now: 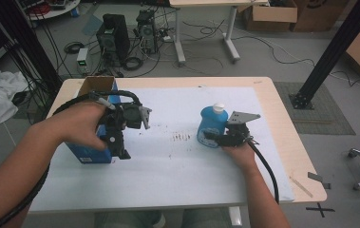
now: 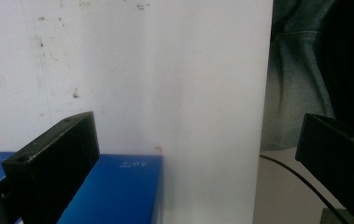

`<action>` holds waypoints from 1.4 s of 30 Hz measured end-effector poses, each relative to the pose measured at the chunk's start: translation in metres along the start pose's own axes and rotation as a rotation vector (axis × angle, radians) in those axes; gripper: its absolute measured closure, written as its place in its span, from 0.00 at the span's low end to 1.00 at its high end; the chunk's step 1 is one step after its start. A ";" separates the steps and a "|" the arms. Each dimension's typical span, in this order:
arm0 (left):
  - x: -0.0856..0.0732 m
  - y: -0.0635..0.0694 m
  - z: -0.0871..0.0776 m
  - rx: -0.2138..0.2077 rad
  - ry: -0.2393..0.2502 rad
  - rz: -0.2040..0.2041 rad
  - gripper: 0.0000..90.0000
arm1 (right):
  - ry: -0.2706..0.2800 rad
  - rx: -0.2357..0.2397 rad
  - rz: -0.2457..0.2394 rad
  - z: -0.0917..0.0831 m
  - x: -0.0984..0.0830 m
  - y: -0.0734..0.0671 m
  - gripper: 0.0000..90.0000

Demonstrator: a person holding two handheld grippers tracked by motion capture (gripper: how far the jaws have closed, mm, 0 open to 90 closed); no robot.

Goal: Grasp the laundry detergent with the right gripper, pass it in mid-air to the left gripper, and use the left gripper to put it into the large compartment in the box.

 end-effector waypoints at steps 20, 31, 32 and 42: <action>0.003 -0.001 0.001 -0.002 0.004 0.004 0.00 | -0.014 0.029 -0.022 -0.010 0.010 -0.004 0.49; 0.008 -0.001 -0.005 0.007 0.004 0.013 0.00 | 0.002 0.112 -0.089 -0.034 0.049 -0.014 0.50; 0.010 -0.001 -0.005 0.007 0.003 0.013 0.00 | 0.013 0.136 -0.106 -0.037 0.058 -0.019 0.49; 0.020 0.001 -0.007 0.012 0.003 0.030 0.00 | 0.046 0.258 -0.183 -0.033 0.088 -0.048 0.49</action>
Point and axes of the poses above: each handheld gripper's, and its own axes: z roughly forward along the jaws, x roughly out of its top, y roughly to its right, the point moved 1 cm from there along z, roughly forward along the jaws, and after that the axes turned 14 degrees about -z, right-handed, at the moved point
